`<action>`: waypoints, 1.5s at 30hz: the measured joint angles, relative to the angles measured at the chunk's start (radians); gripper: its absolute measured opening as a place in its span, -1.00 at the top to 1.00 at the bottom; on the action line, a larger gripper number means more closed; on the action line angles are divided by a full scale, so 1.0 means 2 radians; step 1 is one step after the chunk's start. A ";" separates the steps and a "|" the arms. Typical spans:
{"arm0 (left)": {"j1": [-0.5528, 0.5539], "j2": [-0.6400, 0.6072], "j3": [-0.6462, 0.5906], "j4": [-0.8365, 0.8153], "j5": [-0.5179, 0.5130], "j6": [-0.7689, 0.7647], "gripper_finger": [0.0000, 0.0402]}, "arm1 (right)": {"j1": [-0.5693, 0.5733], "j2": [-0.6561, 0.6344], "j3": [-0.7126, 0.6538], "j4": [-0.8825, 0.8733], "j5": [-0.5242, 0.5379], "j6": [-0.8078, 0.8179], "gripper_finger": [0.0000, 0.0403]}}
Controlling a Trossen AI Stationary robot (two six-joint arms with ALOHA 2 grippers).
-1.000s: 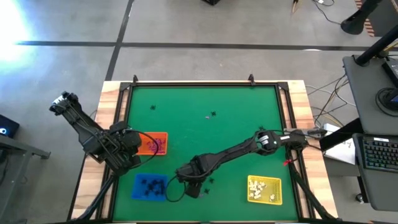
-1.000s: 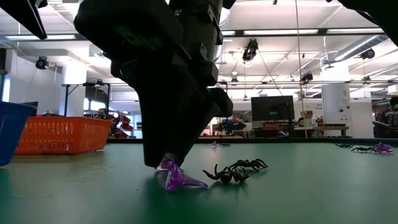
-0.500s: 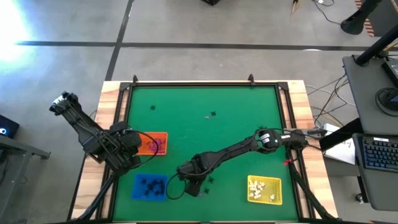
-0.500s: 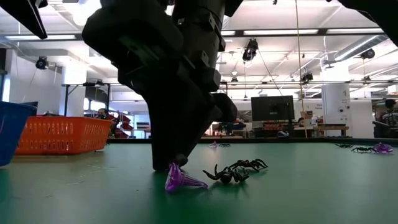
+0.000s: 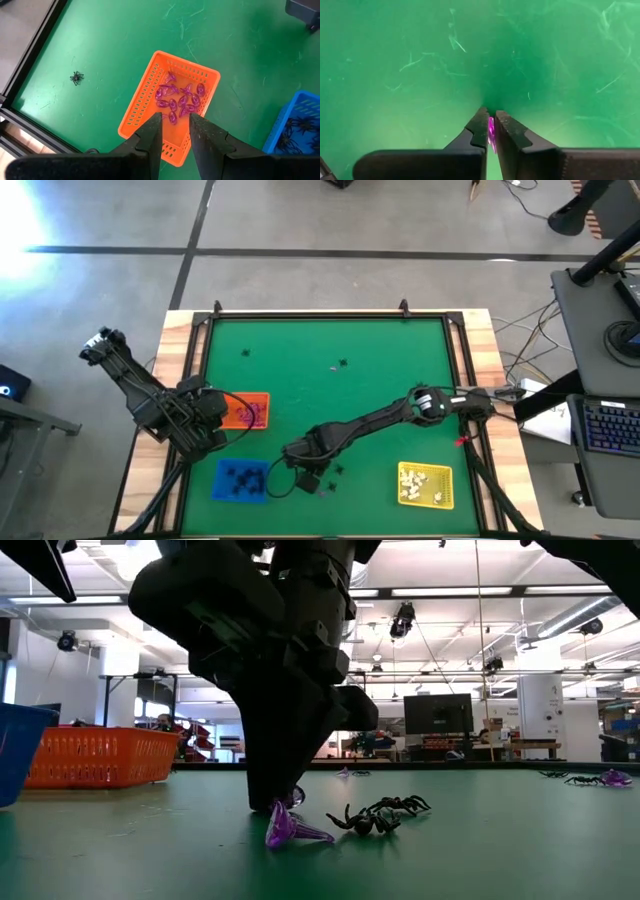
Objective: Sort Halloween decoration
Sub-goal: Put the violet witch hat toy into the orange bin
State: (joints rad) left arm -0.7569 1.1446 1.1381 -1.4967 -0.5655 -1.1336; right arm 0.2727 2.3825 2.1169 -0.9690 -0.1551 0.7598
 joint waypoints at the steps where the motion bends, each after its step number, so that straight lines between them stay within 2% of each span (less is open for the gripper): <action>1: 0.000 0.000 0.000 0.000 0.000 0.000 0.60 | 0.000 0.000 0.005 -0.003 0.002 -0.001 0.94; 12: 0.000 0.000 0.000 -0.001 0.015 0.000 0.60 | -0.005 -0.018 0.047 0.011 0.011 -0.009 0.94; 25: 0.000 0.000 0.000 0.004 0.021 0.011 0.60 | -0.071 -0.018 0.051 0.134 0.008 -0.024 0.94; 36: 0.000 0.000 0.000 0.005 0.016 0.011 0.60 | -0.121 -0.013 0.051 0.278 -0.005 -0.036 0.94; 45: 0.000 0.000 0.000 0.006 0.016 0.013 0.60 | -0.145 0.005 0.044 0.309 0.001 -0.060 0.94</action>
State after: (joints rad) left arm -0.7567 1.1446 1.1381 -1.4841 -0.5339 -1.1084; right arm -0.0180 2.3924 2.2051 -0.3502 -0.1525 0.6406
